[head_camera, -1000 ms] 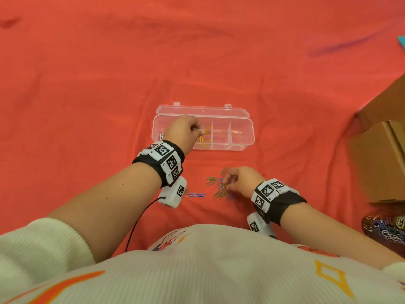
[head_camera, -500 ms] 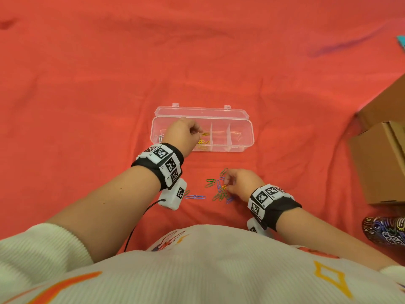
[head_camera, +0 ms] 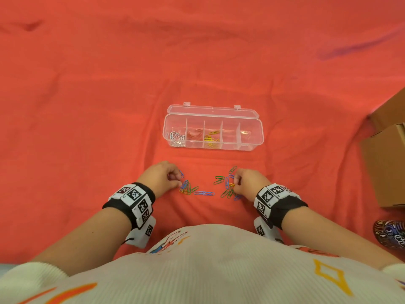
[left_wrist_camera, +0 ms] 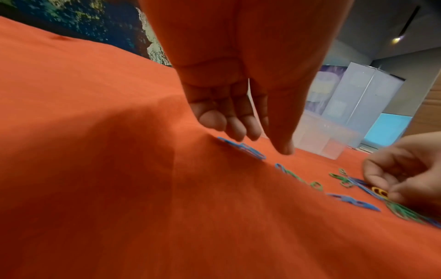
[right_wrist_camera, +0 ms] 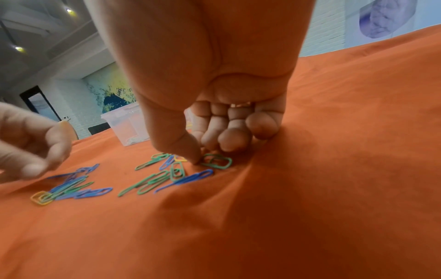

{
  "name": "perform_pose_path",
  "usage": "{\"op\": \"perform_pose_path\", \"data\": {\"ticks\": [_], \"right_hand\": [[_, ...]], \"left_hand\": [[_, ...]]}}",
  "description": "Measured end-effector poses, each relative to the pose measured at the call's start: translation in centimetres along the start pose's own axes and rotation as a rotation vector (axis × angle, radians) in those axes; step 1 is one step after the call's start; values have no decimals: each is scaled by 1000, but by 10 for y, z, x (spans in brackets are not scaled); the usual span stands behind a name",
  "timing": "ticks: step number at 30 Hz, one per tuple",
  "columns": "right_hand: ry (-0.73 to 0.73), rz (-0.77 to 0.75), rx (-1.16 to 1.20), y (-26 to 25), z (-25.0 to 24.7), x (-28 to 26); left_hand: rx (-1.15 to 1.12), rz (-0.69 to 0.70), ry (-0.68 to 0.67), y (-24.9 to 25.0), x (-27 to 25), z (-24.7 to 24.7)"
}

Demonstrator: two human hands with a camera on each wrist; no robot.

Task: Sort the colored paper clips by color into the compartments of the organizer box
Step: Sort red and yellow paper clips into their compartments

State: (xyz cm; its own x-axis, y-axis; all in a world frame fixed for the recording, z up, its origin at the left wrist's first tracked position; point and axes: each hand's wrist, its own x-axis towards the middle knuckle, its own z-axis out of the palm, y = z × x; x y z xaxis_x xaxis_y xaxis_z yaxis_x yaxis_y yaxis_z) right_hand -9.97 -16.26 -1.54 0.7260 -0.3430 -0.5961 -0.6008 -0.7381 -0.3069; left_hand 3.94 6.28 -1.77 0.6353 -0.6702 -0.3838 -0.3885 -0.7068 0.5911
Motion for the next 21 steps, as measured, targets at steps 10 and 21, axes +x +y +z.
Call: {"op": "perform_pose_path", "data": {"ticks": [10,21], "right_hand": [[-20,25,-69,0,0,-6],[50,32,28,1,0,-15]], "left_hand": [[98,-1,-61,-2,-14,27],[123,-12,-52,0,-17,21]]}}
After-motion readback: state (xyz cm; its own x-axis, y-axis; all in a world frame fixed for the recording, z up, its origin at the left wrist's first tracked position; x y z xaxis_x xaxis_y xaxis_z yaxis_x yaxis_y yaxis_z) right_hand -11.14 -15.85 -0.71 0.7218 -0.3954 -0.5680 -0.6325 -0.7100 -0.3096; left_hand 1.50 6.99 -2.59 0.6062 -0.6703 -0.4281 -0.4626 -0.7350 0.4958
